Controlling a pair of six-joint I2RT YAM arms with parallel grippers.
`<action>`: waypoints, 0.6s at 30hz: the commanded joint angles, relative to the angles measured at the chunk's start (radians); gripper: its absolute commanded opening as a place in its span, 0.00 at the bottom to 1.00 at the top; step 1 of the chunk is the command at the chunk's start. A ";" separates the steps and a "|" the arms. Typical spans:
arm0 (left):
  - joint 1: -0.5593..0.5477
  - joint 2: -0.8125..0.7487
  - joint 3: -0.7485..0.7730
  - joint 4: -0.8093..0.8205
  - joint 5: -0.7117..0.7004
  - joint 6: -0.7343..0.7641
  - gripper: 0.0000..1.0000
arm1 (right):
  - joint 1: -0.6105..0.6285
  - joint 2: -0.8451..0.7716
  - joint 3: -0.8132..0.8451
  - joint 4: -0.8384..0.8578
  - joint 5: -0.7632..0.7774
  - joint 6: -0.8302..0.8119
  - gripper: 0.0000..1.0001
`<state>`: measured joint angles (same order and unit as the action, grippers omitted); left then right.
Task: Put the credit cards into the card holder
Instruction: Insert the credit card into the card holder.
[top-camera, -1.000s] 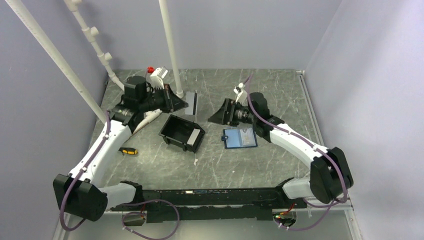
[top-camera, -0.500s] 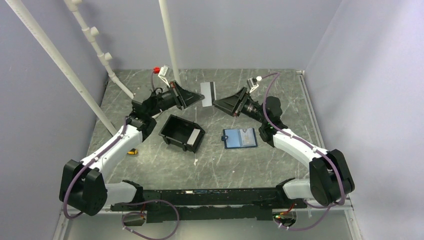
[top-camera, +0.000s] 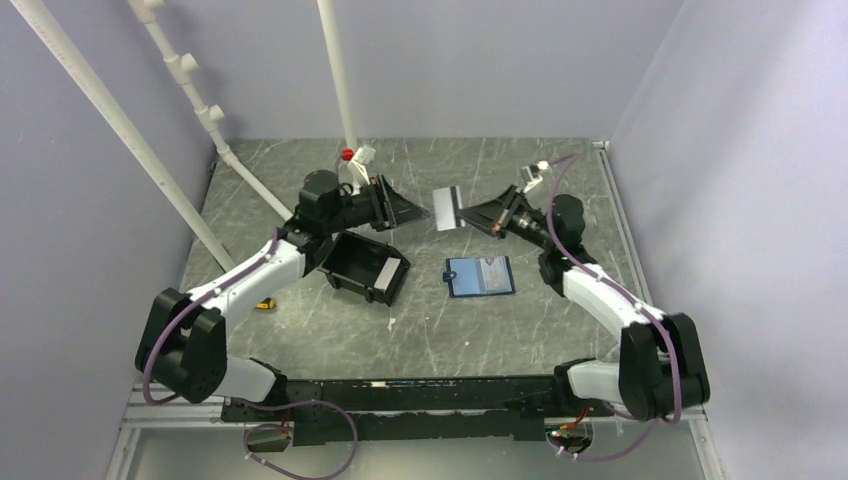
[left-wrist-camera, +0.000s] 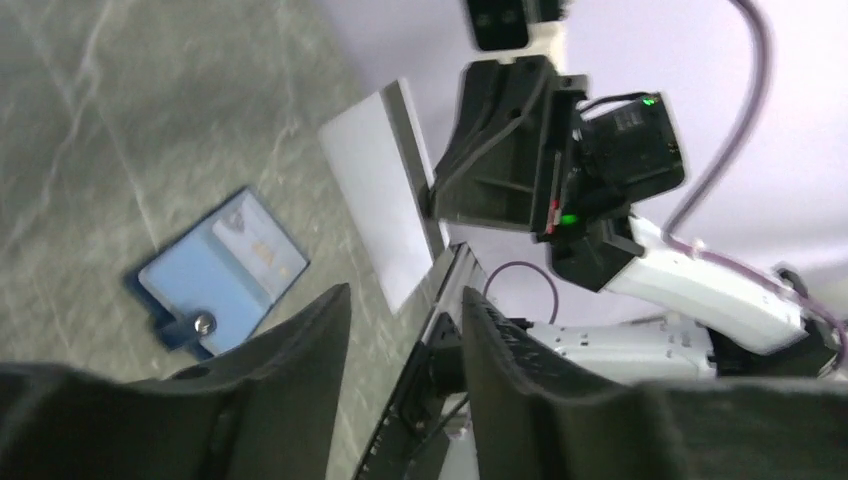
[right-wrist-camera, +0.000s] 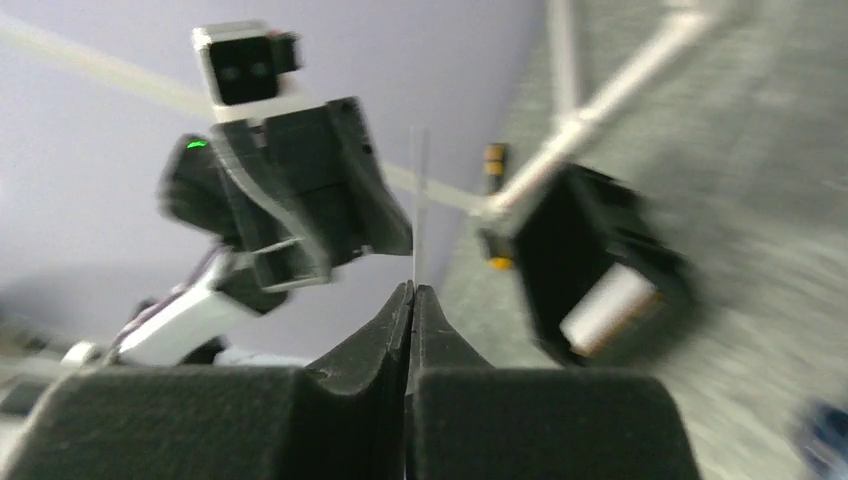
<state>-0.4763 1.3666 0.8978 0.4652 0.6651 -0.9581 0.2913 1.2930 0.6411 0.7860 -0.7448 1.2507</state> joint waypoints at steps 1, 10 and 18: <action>-0.034 0.068 0.153 -0.503 -0.120 0.203 0.59 | -0.129 -0.126 0.104 -0.878 0.086 -0.574 0.00; -0.180 0.317 0.309 -0.653 -0.113 0.297 0.59 | -0.112 -0.124 0.204 -1.426 0.586 -0.905 0.00; -0.248 0.612 0.480 -0.635 -0.002 0.288 0.25 | -0.115 0.003 0.120 -1.222 0.366 -0.907 0.00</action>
<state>-0.7139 1.8835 1.2743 -0.1543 0.5968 -0.6960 0.1745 1.2739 0.8124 -0.5274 -0.2890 0.3775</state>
